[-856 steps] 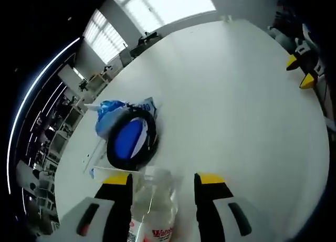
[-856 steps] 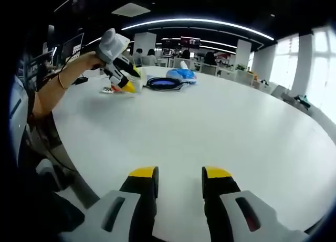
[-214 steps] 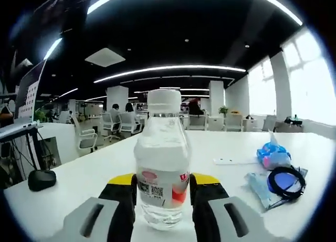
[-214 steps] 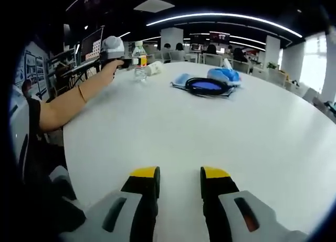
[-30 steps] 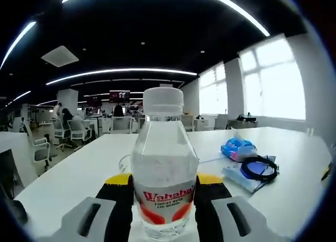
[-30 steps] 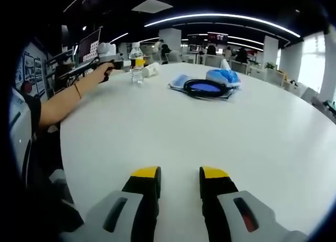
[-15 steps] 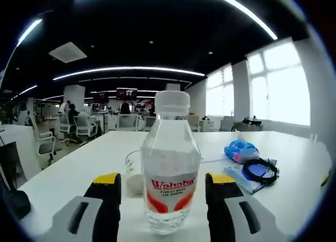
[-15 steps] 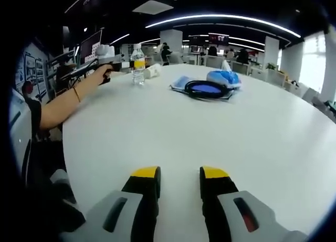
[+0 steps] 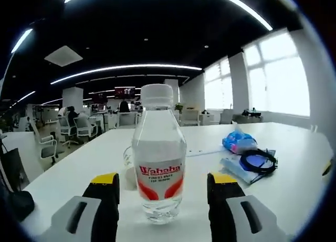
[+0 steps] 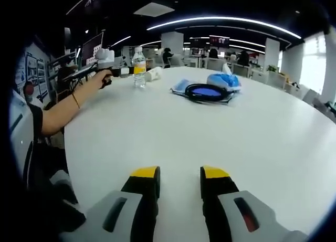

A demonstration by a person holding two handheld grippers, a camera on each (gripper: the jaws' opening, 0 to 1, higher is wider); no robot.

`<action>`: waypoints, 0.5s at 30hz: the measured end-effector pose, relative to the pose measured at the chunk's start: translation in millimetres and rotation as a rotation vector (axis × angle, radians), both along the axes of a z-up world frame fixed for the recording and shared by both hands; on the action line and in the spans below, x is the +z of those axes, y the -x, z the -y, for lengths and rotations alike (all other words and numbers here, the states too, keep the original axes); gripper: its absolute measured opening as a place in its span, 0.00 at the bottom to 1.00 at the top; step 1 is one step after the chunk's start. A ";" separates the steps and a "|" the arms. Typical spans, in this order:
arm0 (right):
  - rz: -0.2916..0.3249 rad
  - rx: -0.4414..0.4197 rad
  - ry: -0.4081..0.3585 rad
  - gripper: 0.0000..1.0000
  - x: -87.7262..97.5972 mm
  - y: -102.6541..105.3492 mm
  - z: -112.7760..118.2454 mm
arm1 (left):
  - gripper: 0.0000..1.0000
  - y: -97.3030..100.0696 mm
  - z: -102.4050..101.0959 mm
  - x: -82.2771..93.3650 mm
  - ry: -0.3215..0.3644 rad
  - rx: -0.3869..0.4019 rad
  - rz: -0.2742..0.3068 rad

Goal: Arrange the tabletop items into an orderly group along one side of the table until the central work area is clear of visible clutter.

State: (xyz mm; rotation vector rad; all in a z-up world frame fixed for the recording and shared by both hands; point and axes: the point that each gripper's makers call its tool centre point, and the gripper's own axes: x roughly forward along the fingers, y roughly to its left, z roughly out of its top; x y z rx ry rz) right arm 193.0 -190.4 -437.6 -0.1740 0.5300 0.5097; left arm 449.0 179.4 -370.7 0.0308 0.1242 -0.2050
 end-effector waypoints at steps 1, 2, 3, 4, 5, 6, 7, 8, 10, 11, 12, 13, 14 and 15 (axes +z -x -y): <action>0.003 -0.003 0.001 0.28 0.8 -0.1 1.4 | 0.67 0.5 -1.1 -0.7 -0.001 0.001 0.000; 0.004 -0.005 0.002 0.28 1.1 -0.2 2.3 | 0.67 0.8 -1.8 -0.7 -0.001 0.002 0.001; 0.005 -0.008 0.004 0.28 1.6 -0.3 3.5 | 0.67 1.5 -2.7 -0.9 -0.001 0.003 -0.001; 0.007 -0.012 0.005 0.28 2.2 -0.5 5.3 | 0.67 2.8 -3.8 -0.9 -0.002 0.003 -0.004; 0.008 -0.015 0.006 0.28 2.5 -0.7 6.2 | 0.67 3.7 -3.9 -0.5 -0.003 0.003 -0.002; 0.008 -0.017 0.006 0.28 2.7 -1.0 7.1 | 0.67 4.0 -3.9 -0.3 -0.004 0.002 -0.001; 0.009 -0.021 0.007 0.28 3.0 -1.4 8.3 | 0.67 4.5 -4.0 0.1 -0.004 0.002 0.000; 0.009 -0.024 0.007 0.28 3.3 -1.7 9.0 | 0.67 5.2 -3.7 1.0 -0.001 0.001 0.005; 0.011 -0.027 0.008 0.28 3.8 -2.1 10.0 | 0.67 5.5 -2.8 1.1 0.000 -0.003 0.006; 0.011 -0.028 0.009 0.28 3.9 -2.0 10.3 | 0.67 5.6 -3.0 0.5 -0.001 -0.002 0.003; 0.012 -0.028 0.009 0.28 4.0 -2.0 10.2 | 0.67 6.1 -2.9 -0.9 -0.005 0.000 -0.002; 0.013 -0.027 0.006 0.28 4.3 -1.7 9.8 | 0.67 6.3 -3.0 -1.7 -0.003 0.000 -0.005; 0.013 -0.027 0.005 0.28 4.3 -1.6 9.7 | 0.67 6.4 -2.7 -1.8 -0.002 -0.002 -0.005; 0.012 -0.027 0.004 0.28 4.2 -1.5 9.6 | 0.67 6.5 -2.4 -1.9 -0.001 -0.003 -0.006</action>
